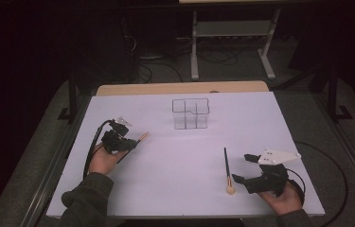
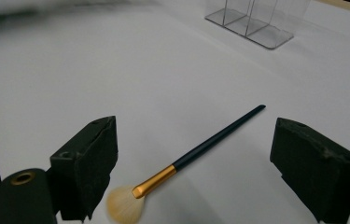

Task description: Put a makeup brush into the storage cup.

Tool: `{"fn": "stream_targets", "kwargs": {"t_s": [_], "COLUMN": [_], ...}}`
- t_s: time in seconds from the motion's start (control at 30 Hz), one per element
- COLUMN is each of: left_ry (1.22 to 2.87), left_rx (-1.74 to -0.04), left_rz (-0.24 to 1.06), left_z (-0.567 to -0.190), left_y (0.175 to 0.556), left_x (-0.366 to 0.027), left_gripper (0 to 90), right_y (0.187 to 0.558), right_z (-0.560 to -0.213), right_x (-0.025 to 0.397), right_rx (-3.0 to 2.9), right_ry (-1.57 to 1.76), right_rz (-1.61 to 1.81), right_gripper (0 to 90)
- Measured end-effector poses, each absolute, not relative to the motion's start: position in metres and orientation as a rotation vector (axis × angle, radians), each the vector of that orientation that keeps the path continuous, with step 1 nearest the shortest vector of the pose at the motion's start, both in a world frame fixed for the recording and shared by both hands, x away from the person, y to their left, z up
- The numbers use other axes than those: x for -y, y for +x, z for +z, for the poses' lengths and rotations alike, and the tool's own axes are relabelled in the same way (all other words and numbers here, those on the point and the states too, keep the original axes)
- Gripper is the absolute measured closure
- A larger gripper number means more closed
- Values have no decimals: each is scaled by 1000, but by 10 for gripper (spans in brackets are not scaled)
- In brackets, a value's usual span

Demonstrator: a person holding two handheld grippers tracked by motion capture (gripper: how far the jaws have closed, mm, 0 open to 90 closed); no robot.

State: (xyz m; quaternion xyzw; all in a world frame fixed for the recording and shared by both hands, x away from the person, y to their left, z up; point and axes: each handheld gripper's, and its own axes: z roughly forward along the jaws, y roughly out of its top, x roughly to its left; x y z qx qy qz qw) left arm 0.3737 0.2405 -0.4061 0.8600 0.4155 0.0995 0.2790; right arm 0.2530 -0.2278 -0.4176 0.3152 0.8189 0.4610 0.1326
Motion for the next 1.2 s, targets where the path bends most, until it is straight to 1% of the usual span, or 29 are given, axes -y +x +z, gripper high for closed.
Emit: {"fn": "stream_targets", "kwargs": {"t_s": [0.47,0.57,0.63,0.73,1.2], "left_ry": [2326,2313,2322,2293,2260], "left_rx": [-1014,-1025,-994,-996,-941], "left_rz": [248,230,234,212,181], "left_z": [-396,-395,-394,-392,-382], "left_y": [363,360,360,357,344], "left_x": [-239,-237,-238,-238,-239], "left_gripper": [833,833,834,833,833], "right_y": [258,258,259,260,268], "right_z": [-413,-412,-411,-409,-403], "right_x": [218,216,216,214,200], "right_rx": [-2417,-2426,-2429,-2429,-2458], "right_ry": [903,896,889,887,885], "right_rz": [1343,1338,1339,1343,1351], "right_gripper": [142,148,161,163,154]}}
